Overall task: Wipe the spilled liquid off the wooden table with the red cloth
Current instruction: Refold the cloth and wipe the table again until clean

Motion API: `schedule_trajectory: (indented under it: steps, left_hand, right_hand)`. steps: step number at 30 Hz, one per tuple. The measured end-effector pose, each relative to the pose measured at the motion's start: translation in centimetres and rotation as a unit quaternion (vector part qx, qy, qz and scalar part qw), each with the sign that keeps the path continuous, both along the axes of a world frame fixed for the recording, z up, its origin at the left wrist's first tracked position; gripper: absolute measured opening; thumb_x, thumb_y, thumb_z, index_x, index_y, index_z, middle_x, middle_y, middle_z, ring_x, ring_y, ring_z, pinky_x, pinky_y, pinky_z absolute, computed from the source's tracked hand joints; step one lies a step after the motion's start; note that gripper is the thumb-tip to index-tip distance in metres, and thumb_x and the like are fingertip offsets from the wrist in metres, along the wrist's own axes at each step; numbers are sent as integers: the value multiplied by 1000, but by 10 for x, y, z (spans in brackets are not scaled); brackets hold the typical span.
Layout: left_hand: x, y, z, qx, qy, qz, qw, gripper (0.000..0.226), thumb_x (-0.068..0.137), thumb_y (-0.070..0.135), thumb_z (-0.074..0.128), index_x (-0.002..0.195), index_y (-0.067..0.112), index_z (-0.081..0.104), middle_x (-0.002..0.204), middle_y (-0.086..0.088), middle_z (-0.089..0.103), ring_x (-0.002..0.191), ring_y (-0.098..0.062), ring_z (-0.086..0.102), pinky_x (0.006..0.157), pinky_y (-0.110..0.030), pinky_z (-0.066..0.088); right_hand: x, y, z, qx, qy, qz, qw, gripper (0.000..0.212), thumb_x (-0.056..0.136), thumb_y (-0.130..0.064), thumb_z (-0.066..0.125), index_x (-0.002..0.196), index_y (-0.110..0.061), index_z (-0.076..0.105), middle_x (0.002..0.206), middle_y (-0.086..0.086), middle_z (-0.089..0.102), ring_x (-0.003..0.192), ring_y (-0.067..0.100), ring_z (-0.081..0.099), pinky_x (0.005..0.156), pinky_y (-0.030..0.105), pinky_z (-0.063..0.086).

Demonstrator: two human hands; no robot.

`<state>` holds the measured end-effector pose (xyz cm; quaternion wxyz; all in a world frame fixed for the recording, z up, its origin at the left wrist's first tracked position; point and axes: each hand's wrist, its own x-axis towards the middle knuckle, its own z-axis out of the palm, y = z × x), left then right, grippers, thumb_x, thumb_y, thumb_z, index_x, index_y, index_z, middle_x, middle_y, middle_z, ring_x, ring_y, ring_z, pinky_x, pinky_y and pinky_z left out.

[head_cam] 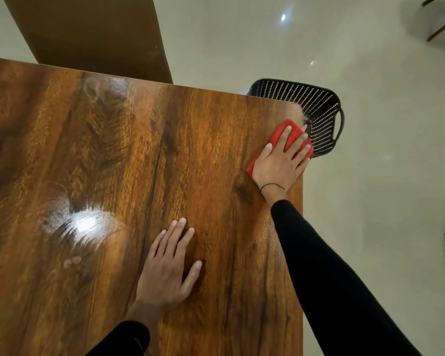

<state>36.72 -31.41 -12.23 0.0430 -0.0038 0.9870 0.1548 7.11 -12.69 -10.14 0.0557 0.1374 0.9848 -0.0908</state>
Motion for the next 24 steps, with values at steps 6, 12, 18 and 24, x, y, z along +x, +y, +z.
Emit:
schedule_trajectory:
  steps: [6,12,18,24]
  left_hand:
    - [-4,1,7,8,16,5,1000,72,109,53,44,165,9,45,181,-12,28,170,-29,23,137,-50,20]
    - [-4,1,14,12,11,11,1000,71,110,53,44,165,8,44,180,-13,28,170,-29,21,139,-46,12]
    - [-1,0,10,14,24,12,1000,69,112,55,42,166,13,40,181,-9,24,171,-26,18,139,-46,12]
    - [0,3,11,18,42,18,999,67,113,56,41,165,15,40,180,-8,26,170,-26,20,139,-47,14]
  right_hand:
    - [75,25,-2,2,-17,15,1000,73,120,-50,24,183,-24,0,190,17,-4,174,46,7,140,62,16]
    - [140,43,-1,10,-40,36,999,73,120,-51,22,183,-26,-4,190,14,-9,175,45,4,141,61,17]
    - [195,59,3,8,-58,67,996,72,120,-50,22,182,-27,-7,190,12,-11,176,43,-2,142,60,15]
    - [242,78,2,10,-63,88,994,72,120,-50,24,182,-29,-7,190,11,-12,176,42,-2,142,59,17]
